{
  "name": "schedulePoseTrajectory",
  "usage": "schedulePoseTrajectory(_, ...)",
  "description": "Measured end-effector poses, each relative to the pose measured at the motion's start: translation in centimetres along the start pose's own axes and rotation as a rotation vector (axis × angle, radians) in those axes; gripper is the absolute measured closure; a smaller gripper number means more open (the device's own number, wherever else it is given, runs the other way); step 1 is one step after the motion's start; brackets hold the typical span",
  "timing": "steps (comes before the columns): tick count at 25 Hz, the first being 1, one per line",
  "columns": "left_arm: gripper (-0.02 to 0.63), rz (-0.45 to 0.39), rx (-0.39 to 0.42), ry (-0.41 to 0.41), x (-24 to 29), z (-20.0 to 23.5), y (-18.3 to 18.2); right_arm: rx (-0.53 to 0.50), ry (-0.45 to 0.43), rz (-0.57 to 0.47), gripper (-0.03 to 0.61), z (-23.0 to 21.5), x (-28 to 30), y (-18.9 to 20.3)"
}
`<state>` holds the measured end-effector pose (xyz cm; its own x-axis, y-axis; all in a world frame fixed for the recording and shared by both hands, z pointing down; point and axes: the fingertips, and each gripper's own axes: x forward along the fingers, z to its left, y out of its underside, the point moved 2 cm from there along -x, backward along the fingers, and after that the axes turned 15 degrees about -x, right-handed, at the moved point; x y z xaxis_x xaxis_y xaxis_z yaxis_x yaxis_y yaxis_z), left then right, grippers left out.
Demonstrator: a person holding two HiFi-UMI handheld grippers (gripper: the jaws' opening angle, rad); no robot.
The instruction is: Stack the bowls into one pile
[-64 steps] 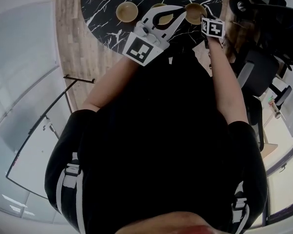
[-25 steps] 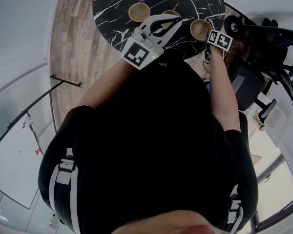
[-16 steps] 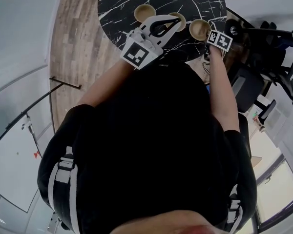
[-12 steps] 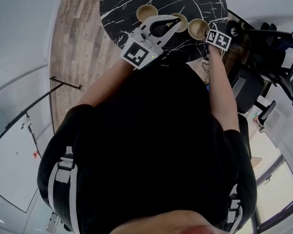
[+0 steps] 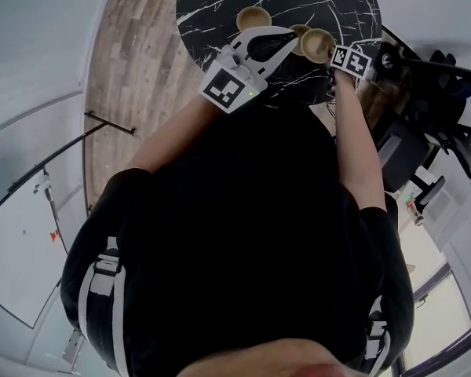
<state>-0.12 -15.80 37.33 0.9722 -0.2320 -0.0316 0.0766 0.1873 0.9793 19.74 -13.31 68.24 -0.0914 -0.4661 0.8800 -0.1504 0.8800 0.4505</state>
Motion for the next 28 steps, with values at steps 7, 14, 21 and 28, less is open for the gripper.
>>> schedulePoseTrajectory(7, 0.611, 0.013, 0.0, -0.037, -0.9, 1.4, 0.0, -0.026, -0.039, 0.03, 0.566, 2.2, 2.5, -0.7)
schedulePoseTrajectory(14, 0.611, 0.032, 0.005, -0.076, -1.2, 2.1, -0.1, -0.042, -0.08, 0.059, 0.566, 3.1, 4.6, -1.0)
schedulePoseTrajectory(21, 0.611, 0.04, -0.003, -0.125, -1.3, 2.6, 0.2, -0.082, -0.108, 0.096, 0.558, 3.7, 6.1, -0.8)
schedulePoseTrajectory(28, 0.611, 0.047, 0.013, -0.153, -0.7, 2.2, 0.4, -0.119, -0.144, 0.094, 0.54, 3.7, 6.1, -1.3)
